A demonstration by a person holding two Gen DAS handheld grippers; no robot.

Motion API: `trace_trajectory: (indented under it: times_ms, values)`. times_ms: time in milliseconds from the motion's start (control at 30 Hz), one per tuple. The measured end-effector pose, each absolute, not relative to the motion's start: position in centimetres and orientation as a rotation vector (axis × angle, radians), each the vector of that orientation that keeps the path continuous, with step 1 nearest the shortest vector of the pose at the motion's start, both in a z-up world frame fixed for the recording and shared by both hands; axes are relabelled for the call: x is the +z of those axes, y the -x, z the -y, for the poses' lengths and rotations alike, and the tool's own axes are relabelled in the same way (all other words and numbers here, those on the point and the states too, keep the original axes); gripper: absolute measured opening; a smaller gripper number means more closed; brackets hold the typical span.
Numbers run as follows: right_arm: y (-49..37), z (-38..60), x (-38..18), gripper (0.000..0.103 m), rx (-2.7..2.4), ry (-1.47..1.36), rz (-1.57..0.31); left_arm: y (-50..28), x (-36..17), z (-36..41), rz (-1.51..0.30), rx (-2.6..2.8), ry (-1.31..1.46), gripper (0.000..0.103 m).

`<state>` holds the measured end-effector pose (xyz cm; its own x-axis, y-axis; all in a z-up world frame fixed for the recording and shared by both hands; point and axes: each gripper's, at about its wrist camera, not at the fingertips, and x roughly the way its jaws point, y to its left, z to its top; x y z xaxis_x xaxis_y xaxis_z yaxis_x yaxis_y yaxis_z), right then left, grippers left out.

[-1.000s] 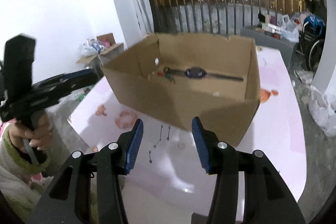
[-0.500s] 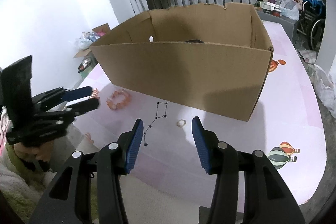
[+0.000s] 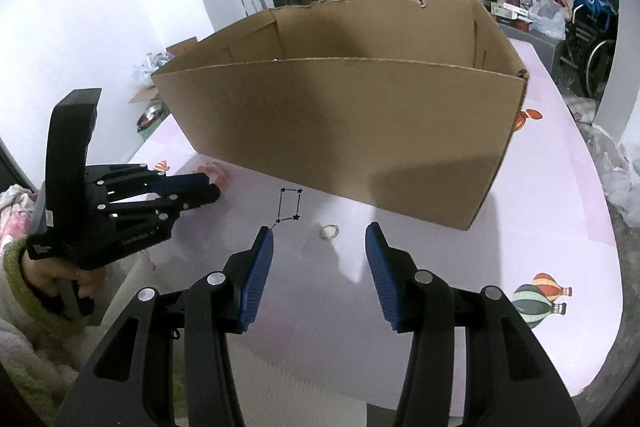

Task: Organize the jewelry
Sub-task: 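Close the left tool on the pink bead bracelet while the right tool closes on the small gold ring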

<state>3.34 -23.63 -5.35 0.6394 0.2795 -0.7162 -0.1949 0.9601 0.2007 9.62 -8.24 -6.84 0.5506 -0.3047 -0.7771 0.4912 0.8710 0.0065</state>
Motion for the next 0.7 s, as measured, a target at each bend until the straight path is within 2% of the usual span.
trace_trajectory:
  times_ms: [100, 700]
  values:
    - [-3.6, 23.0, -5.7, 0.046, 0.254, -0.071, -0.836, -9.6, -6.9, 8.0, -0.872, -0.473, -0.218, 0.009]
    - [-6.0, 22.4, -6.8, 0.025, 0.420, 0.115, -0.845, -9.6, -6.7, 7.7, -0.873, -0.482, -0.212, 0.009]
